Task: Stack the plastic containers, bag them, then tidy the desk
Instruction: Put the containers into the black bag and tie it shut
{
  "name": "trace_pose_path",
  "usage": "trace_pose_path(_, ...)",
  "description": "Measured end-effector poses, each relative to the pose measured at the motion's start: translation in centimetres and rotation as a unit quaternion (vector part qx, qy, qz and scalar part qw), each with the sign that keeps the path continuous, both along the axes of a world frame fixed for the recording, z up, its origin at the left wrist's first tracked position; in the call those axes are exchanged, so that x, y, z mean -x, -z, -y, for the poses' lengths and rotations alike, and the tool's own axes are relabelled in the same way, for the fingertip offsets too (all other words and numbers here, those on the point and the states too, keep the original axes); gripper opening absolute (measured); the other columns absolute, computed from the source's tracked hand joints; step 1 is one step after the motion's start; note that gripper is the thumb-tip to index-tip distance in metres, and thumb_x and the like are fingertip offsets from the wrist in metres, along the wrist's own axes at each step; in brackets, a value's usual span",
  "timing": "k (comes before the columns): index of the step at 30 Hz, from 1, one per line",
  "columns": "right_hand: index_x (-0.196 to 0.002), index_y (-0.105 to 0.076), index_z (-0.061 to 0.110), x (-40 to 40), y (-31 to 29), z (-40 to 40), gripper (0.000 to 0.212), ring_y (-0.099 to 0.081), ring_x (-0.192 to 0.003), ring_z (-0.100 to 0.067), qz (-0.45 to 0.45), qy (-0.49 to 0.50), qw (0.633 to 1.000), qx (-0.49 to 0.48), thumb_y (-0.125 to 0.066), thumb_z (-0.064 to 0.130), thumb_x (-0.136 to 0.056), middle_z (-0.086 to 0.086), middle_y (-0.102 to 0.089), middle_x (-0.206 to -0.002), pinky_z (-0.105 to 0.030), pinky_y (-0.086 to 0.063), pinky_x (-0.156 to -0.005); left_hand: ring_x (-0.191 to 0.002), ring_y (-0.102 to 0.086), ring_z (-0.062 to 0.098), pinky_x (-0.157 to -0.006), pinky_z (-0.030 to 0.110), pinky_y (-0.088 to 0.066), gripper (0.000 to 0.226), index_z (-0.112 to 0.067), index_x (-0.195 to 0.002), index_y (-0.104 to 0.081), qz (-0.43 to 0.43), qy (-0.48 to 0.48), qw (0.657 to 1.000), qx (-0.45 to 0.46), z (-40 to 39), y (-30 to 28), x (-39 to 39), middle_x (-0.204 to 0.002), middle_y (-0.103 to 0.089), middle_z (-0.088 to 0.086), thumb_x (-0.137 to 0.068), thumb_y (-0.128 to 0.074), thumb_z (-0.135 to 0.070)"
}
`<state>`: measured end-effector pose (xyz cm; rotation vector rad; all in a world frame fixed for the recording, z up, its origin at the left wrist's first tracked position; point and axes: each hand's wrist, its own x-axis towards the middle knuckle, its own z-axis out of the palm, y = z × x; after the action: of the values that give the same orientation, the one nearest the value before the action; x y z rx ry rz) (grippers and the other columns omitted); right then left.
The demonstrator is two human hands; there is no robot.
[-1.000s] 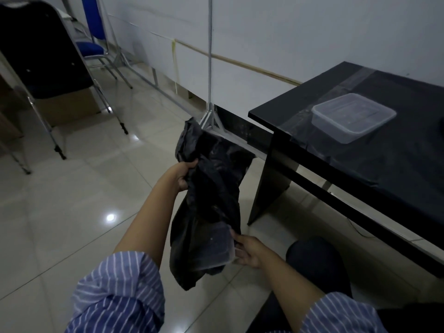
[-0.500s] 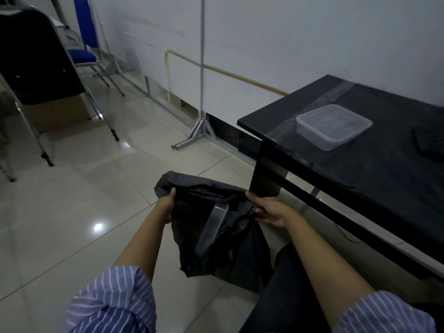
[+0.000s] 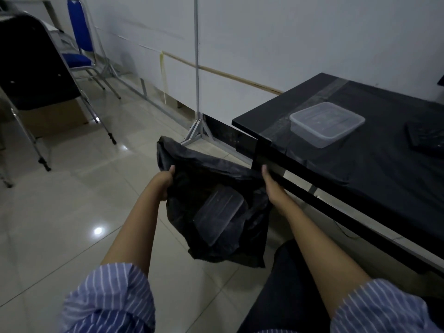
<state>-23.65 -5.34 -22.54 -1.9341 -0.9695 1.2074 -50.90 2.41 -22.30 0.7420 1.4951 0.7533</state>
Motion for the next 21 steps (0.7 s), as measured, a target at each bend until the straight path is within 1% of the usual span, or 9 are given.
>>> trace_pose_path(2, -0.154, -0.001, 0.007, 0.6, 0.0, 0.8, 0.132, -0.02, -0.146, -0.031, -0.001, -0.082, 0.996, 0.048, -0.056, 0.086, -0.063, -0.013, -0.011, -0.161, -0.046, -0.023, -0.118, -0.125, -0.051, 0.034, -0.108, 0.046, -0.039, 0.068, -0.003, -0.142, -0.039, 0.015, 0.031, 0.999, 0.025, 0.0, 0.7, -0.1, -0.138, -0.052, 0.018, -0.094, -0.047, -0.052)
trace_pose_path(4, -0.151, 0.004, 0.005, 0.7, 0.5, 1.2, 0.14, -0.02, -0.145, -0.032, 0.1, -0.141, 0.984, 0.04, -0.079, 0.067, -0.057, -0.015, -0.009, -0.159, -0.043, -0.028, -0.116, -0.123, -0.053, 0.029, -0.107, 0.04, -0.04, 0.058, -0.001, -0.135, -0.047, 0.048, 0.038, 0.998, -0.003, 0.5, 0.7, -0.6, -0.133, -0.056, 0.013, -0.094, -0.056, -0.041)
trace_pose_path(5, -0.147, -0.006, 0.004, 0.8, 1.0, 1.2, 0.13, -0.029, -0.14, -0.031, 0.141, -0.136, 0.981, -0.001, -0.084, 0.057, -0.059, -0.017, -0.022, -0.153, -0.039, -0.035, -0.111, -0.119, -0.055, 0.027, -0.103, 0.036, -0.042, 0.051, 0.0, -0.13, -0.05, 0.06, 0.048, 0.997, -0.027, 0.7, 0.5, -0.9, -0.129, -0.059, 0.011, -0.092, -0.06, -0.033)
trace_pose_path(7, -0.125, -0.031, 0.005, 0.8, 1.9, 1.0, 0.078, -0.052, -0.114, -0.026, 0.133, -0.081, 0.983, -0.098, -0.079, 0.041, -0.075, -0.008, -0.052, -0.121, -0.03, -0.045, -0.087, -0.116, -0.058, 0.026, -0.099, 0.033, -0.045, 0.049, 0.003, -0.129, -0.052, 0.069, 0.069, 0.993, -0.059, 1.0, 0.9, -1.2, -0.129, -0.06, 0.012, -0.087, -0.067, -0.018)
trace_pose_path(9, -0.105, -0.044, 0.012, 0.8, 1.9, 1.0, 0.035, -0.058, -0.093, -0.019, 0.12, -0.096, 0.978, -0.139, -0.067, 0.033, -0.089, 0.002, -0.058, -0.094, -0.025, -0.041, -0.069, -0.118, -0.057, 0.031, -0.097, 0.035, -0.046, 0.05, 0.004, -0.132, -0.049, 0.044, 0.081, 0.994, -0.058, 1.5, 1.4, -1.2, -0.131, -0.058, 0.016, -0.088, -0.066, -0.013)
trace_pose_path(11, -0.101, -0.06, 0.015, 0.7, 1.8, 1.0, 0.016, -0.062, -0.095, -0.02, 0.11, -0.094, 0.975, -0.167, -0.057, 0.03, -0.096, 0.0, -0.064, -0.094, -0.021, -0.041, -0.066, -0.116, -0.057, 0.034, -0.091, 0.038, -0.047, 0.042, 0.002, -0.13, -0.05, -0.028, 0.074, 0.995, -0.064, 1.7, 2.2, -1.0, -0.128, -0.058, 0.016, -0.095, -0.058, -0.019)
trace_pose_path(14, -0.115, -0.064, 0.006, 0.2, 1.3, 1.4, 0.038, -0.058, -0.094, -0.02, 0.061, 0.028, 0.985, -0.159, -0.046, 0.036, -0.1, -0.006, -0.063, -0.1, -0.023, -0.037, -0.068, -0.101, -0.06, 0.036, -0.078, 0.037, -0.05, 0.042, -0.001, -0.124, -0.056, -0.157, 0.088, 0.978, -0.101, 2.1, 2.8, -0.7, -0.118, -0.06, 0.02, -0.101, -0.044, -0.033)
trace_pose_path(16, -0.112, -0.063, -0.001, -0.6, 1.7, 1.3, 0.054, -0.057, -0.089, -0.025, 0.045, 0.083, 0.99, -0.107, -0.041, 0.046, -0.1, -0.014, -0.062, -0.099, -0.028, -0.037, -0.072, -0.108, -0.06, 0.036, -0.087, 0.037, -0.049, 0.048, 0.0, -0.12, -0.061, -0.208, 0.104, 0.959, -0.164, 2.1, 2.8, -0.5, -0.121, -0.061, 0.021, -0.102, -0.039, -0.038)
trace_pose_path(21, -0.128, -0.053, -0.005, -1.7, 2.4, 1.0, 0.068, -0.055, -0.116, -0.037, 0.079, 0.049, 0.995, 0.022, -0.035, 0.054, -0.099, -0.023, -0.056, -0.129, -0.036, -0.044, -0.094, -0.104, -0.061, 0.03, -0.089, 0.038, -0.045, 0.052, 0.0, -0.107, -0.066, -0.186, 0.064, 0.947, -0.256, 2.4, 2.2, -1.1, -0.11, -0.067, 0.014, -0.1, -0.039, -0.045)
